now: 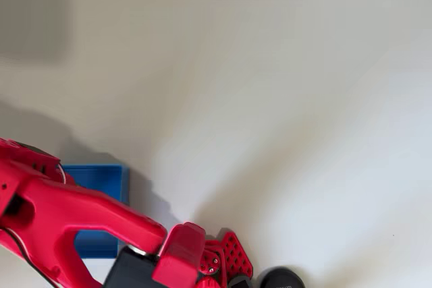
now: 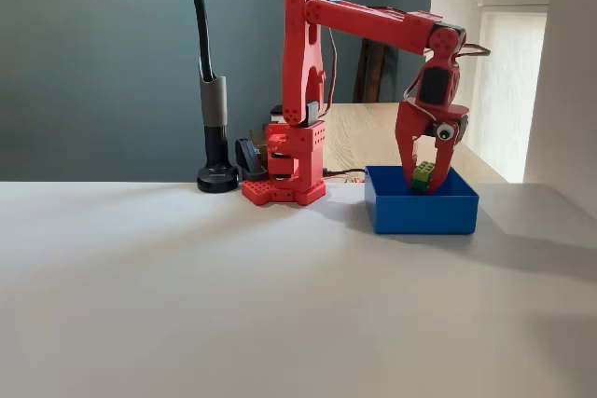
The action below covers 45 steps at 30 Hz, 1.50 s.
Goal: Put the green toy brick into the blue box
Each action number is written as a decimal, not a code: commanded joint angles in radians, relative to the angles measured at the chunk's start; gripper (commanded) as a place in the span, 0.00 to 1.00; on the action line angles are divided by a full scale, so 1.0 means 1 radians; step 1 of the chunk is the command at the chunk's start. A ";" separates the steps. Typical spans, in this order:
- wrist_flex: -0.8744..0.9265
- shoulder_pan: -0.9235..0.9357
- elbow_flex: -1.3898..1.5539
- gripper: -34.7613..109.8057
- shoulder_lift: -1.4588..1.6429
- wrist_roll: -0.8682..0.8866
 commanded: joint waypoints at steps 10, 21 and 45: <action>0.130 -0.041 -0.141 0.36 0.011 -0.077; 0.193 -0.046 -0.187 0.34 0.020 -0.075; 0.212 0.255 -0.347 0.24 0.356 -0.086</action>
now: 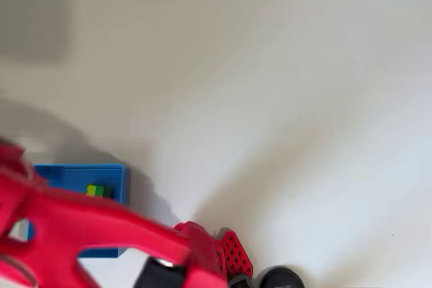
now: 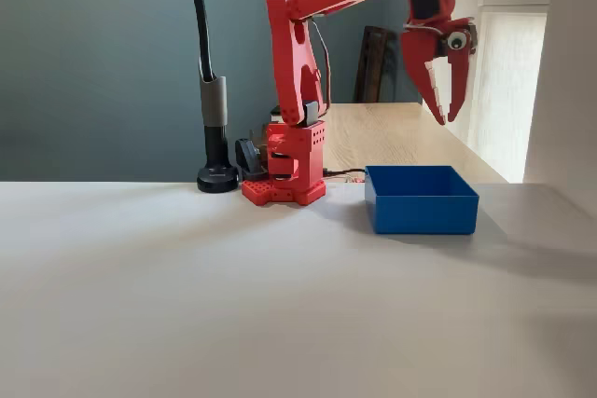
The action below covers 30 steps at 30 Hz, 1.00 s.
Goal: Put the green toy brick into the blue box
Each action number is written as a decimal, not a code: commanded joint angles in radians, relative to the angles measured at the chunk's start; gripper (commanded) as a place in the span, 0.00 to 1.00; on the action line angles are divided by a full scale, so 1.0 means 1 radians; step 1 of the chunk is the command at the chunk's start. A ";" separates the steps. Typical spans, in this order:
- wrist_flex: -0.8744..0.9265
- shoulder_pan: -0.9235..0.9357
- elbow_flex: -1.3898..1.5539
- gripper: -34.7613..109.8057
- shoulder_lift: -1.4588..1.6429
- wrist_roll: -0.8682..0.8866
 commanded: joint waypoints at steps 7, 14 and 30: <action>-0.138 0.485 0.187 0.24 0.176 -0.114; -0.267 0.755 0.342 0.24 0.282 -0.156; -0.572 0.891 1.161 0.24 0.920 -0.163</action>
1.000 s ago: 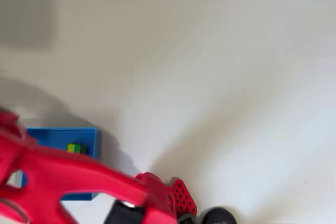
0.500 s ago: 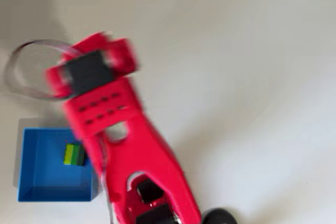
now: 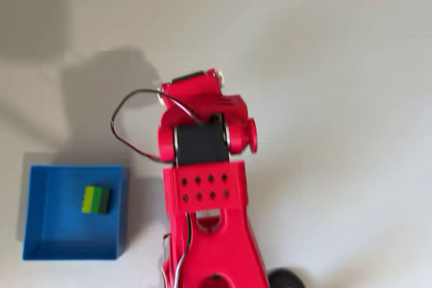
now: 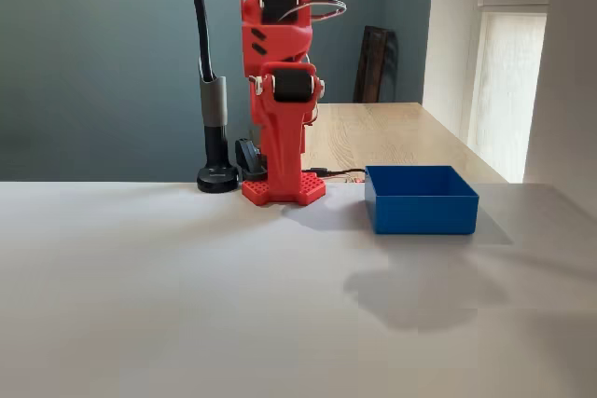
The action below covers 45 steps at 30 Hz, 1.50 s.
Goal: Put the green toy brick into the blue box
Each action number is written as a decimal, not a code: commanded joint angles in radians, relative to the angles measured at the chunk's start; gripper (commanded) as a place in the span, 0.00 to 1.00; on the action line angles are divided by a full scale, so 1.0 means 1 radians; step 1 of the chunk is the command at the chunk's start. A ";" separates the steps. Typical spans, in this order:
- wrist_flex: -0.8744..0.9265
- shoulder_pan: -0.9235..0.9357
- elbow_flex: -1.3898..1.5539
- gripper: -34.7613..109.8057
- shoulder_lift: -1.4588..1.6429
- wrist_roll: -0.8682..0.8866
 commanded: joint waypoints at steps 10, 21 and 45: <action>-0.086 -0.003 0.586 0.24 0.563 0.032; -0.123 0.018 0.767 0.24 0.710 0.034; -0.118 0.021 0.785 0.24 0.782 0.040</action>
